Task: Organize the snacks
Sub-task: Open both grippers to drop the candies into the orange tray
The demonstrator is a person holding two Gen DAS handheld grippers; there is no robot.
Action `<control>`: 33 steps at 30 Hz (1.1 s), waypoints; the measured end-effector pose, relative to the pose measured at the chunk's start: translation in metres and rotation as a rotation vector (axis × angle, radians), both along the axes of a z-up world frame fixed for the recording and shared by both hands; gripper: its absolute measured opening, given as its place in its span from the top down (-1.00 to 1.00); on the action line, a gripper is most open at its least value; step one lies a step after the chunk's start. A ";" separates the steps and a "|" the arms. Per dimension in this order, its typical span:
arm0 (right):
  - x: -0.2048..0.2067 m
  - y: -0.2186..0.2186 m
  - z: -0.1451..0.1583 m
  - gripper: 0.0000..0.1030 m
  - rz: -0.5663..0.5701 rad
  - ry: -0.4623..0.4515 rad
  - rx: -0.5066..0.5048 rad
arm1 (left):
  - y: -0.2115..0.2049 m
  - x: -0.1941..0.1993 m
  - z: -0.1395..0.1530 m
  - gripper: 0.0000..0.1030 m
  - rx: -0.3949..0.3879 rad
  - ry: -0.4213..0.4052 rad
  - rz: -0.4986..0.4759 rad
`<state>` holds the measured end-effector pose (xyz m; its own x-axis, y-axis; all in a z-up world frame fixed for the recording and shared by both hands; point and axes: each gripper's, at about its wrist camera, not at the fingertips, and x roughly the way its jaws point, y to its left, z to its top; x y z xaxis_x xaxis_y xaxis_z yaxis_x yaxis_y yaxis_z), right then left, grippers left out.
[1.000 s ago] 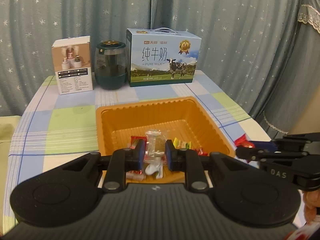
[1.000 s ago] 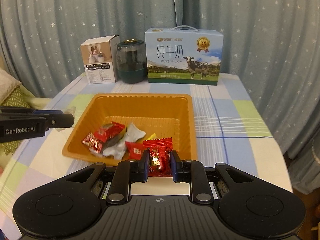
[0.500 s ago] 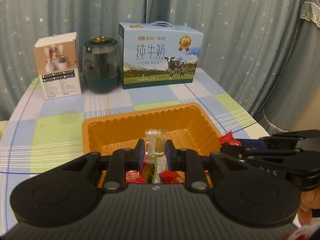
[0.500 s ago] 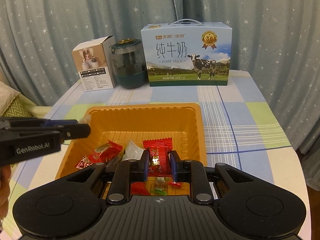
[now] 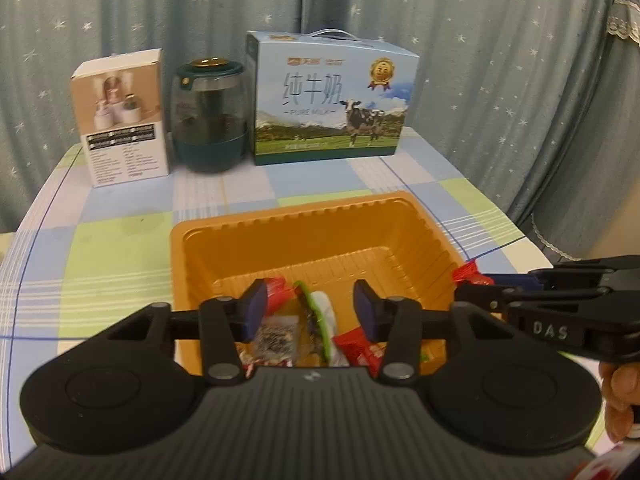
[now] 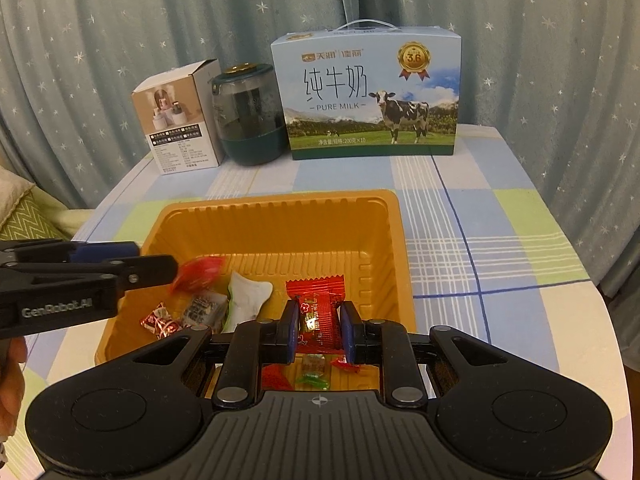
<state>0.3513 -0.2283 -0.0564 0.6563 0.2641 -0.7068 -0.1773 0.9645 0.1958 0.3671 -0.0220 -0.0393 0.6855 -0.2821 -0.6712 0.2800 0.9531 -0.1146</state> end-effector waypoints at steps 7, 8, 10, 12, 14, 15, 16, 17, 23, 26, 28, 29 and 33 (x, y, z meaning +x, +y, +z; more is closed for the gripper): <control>-0.002 0.003 0.005 0.57 0.004 -0.006 0.009 | 0.007 -0.010 -0.005 -0.14 0.040 0.007 0.017; -0.002 0.004 0.007 0.57 0.004 -0.008 0.010 | 0.007 -0.010 -0.006 -0.21 0.045 0.008 0.022; -0.001 0.004 0.008 0.57 0.006 -0.009 0.010 | 0.008 -0.011 -0.007 -0.32 0.051 0.008 0.024; -0.001 0.005 0.009 0.57 0.007 -0.009 0.012 | 0.009 -0.012 -0.008 -0.40 0.054 0.012 0.026; 0.000 0.006 0.010 0.57 0.008 -0.009 0.013 | 0.008 -0.012 -0.009 -0.46 0.066 0.013 0.026; 0.001 0.007 0.009 0.57 0.008 -0.009 0.014 | 0.008 -0.012 -0.010 -0.49 0.070 0.013 0.026; 0.002 0.007 0.009 0.57 0.008 -0.008 0.015 | 0.009 -0.012 -0.011 -0.55 0.071 0.014 0.028; 0.003 0.008 0.008 0.57 0.008 -0.007 0.016 | 0.009 -0.011 -0.011 -0.59 0.071 0.014 0.029; 0.010 0.011 0.002 0.57 0.009 0.003 0.016 | 0.013 -0.009 -0.015 -0.72 0.092 0.006 0.037; 0.014 0.012 -0.001 0.57 0.005 0.011 0.024 | 0.016 -0.011 -0.015 -0.79 0.125 -0.020 0.051; 0.016 0.012 -0.004 0.57 0.004 0.013 0.028 | 0.020 -0.010 -0.015 -0.80 0.124 -0.024 0.059; 0.018 0.013 -0.005 0.57 0.003 0.014 0.031 | 0.022 -0.010 -0.016 -0.81 0.123 -0.024 0.064; 0.023 0.012 -0.011 0.57 0.014 0.019 0.075 | 0.026 -0.009 -0.018 -0.81 0.124 -0.024 0.074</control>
